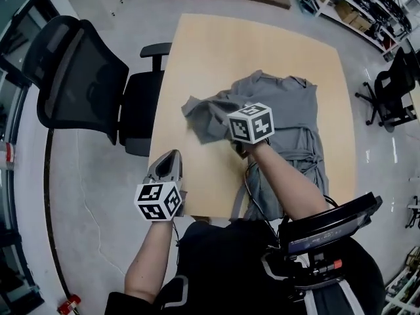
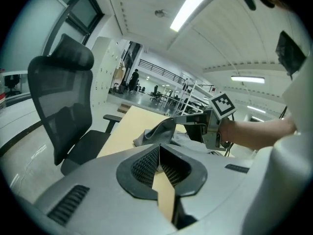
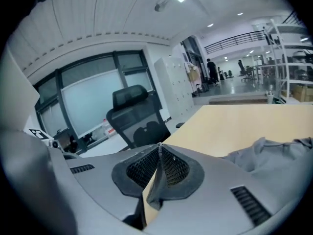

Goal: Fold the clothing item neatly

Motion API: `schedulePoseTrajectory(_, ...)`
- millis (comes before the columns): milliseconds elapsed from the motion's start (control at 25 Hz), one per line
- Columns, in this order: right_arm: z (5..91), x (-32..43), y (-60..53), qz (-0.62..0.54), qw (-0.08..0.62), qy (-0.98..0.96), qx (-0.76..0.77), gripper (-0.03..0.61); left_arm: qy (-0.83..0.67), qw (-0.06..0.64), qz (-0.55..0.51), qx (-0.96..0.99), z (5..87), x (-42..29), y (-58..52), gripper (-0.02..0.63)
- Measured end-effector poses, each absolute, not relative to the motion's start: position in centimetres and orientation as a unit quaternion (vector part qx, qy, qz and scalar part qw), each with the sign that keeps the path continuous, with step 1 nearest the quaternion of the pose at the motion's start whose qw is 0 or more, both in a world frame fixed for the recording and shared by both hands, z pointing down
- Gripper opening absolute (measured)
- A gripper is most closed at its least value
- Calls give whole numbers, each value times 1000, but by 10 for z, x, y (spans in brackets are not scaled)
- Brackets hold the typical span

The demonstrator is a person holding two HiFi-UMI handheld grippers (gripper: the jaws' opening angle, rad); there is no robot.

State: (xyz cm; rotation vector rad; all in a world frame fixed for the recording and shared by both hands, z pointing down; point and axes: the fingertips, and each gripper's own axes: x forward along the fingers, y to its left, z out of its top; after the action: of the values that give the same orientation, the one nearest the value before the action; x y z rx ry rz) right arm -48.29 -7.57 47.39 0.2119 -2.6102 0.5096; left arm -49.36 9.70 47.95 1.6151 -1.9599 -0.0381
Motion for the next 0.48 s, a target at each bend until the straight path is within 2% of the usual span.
schedulePoseTrajectory(480, 460, -300, -237, 272, 143, -925, 223, 26, -667, 279, 48, 689, 464, -376, -34, 0)
